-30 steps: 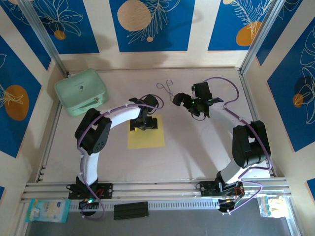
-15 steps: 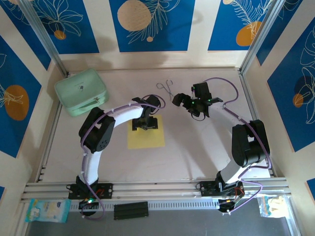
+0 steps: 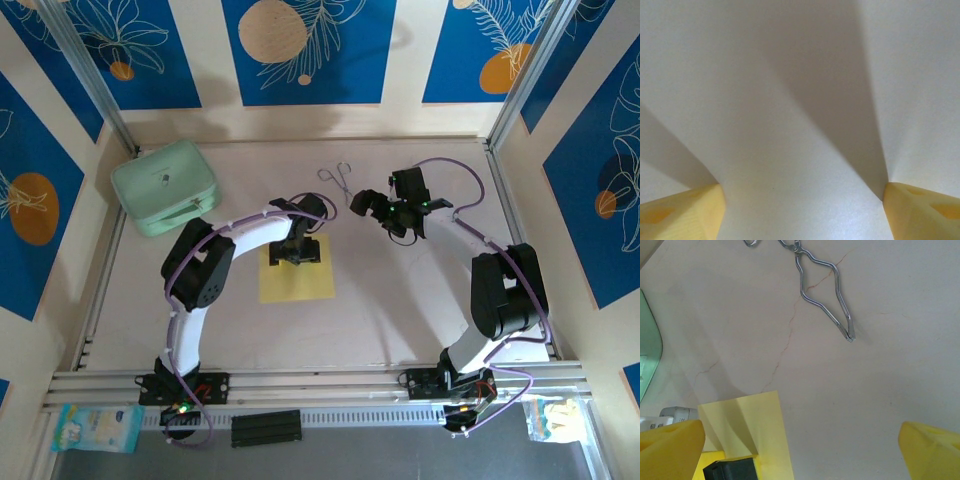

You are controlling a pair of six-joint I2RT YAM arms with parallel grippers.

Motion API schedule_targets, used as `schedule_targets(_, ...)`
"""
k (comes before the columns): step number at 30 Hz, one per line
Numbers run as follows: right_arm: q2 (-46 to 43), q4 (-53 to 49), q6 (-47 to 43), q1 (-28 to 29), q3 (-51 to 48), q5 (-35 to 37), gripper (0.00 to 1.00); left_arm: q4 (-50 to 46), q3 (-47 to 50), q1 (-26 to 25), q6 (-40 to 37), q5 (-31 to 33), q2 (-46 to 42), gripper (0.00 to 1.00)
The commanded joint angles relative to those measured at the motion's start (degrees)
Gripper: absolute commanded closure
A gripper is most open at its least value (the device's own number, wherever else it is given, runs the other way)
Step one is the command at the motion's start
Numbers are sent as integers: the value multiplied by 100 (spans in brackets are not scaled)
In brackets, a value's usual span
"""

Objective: Fold a paper plane with a square sheet of paper (pick it up from the middle)
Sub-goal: First fold the square sheet of paper in half at the center of the table.

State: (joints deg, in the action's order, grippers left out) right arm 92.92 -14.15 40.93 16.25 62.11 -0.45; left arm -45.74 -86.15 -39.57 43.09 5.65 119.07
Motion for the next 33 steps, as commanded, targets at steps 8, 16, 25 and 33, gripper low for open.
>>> schedule_targets(8,-4,-44,65,-17,3,-40,1,-13,326,-60,72,-152,287,31)
schedule_targets(16,-186,242,103,-63,-126,-249,1,924,714,58,-53,-971,-674,56)
schedule_targets(25,-343,892,36,-112,-320,-1394,2,3433,1725,537,612,-2987,-1726,68)
schedule_targets(33,-70,1230,133,-129,-457,-2499,9,4152,2292,897,762,-3310,-1639,68)
